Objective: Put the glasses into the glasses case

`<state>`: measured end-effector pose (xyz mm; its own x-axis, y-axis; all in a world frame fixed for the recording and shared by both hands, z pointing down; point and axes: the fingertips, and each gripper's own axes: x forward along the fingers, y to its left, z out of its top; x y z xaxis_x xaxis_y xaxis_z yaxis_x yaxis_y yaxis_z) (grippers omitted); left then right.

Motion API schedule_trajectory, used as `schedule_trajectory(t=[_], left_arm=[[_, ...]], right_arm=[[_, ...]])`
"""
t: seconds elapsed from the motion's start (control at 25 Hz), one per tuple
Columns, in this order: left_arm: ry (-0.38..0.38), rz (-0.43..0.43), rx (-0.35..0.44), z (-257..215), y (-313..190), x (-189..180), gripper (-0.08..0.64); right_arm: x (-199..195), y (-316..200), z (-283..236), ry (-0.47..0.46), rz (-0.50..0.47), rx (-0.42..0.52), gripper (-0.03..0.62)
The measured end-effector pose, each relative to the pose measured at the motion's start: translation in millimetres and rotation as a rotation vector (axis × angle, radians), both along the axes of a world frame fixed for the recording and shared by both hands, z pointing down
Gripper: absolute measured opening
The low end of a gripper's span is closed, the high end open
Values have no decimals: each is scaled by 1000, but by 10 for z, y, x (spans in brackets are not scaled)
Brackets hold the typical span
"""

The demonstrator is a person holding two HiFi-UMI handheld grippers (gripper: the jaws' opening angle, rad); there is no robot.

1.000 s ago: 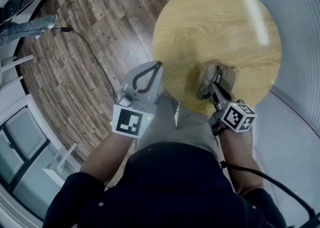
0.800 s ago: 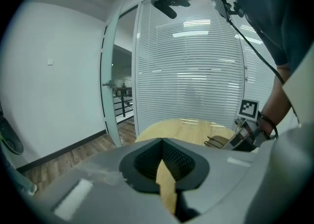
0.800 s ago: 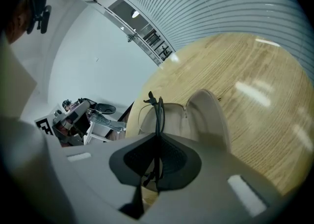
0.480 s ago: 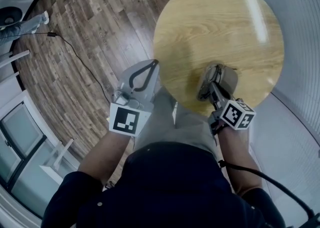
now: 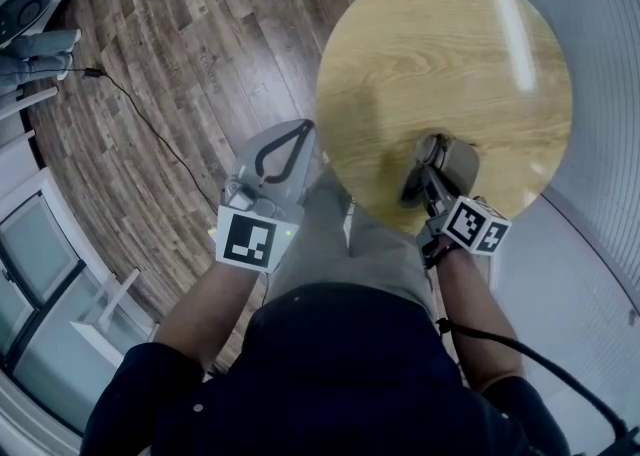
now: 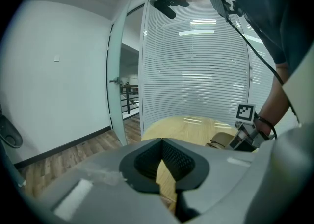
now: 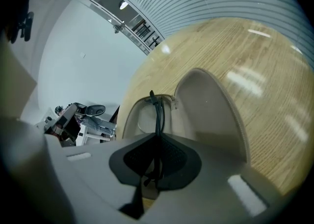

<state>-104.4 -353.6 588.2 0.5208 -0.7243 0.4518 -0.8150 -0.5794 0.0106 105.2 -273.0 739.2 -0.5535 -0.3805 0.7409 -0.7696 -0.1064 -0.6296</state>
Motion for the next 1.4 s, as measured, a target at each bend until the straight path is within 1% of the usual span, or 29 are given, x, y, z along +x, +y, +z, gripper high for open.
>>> schedule_trajectory(t=[0.28,0.4,0.56,0.8,1.0,1.2,1.32,1.4], left_arm=[[5,-13,6,-71,43,-28,5],[12,-12,21,-120,59,-31,6],[11,-2,35,-226,47,-15,6],[28,8,92,-558,156,76,6],[12,30,147,-812,264,151,6],[12,48,210,-1195,303,241,6],[38,59,239,-1405,375,316,6],[78,46,230,-1516,398,334,6]], right_arm=[[-13,1,-24,-16,1,-10,29],[-44,-10,-61,-20,-16,9,95],[-62,-28,-170,5,-49,38,187],[-18,82,-403,10,-58,77,268],[66,130,-630,9,-52,128,284],[172,173,-976,8,-27,177,287],[251,218,-1156,15,-10,224,288],[308,239,-1279,19,7,250,295]])
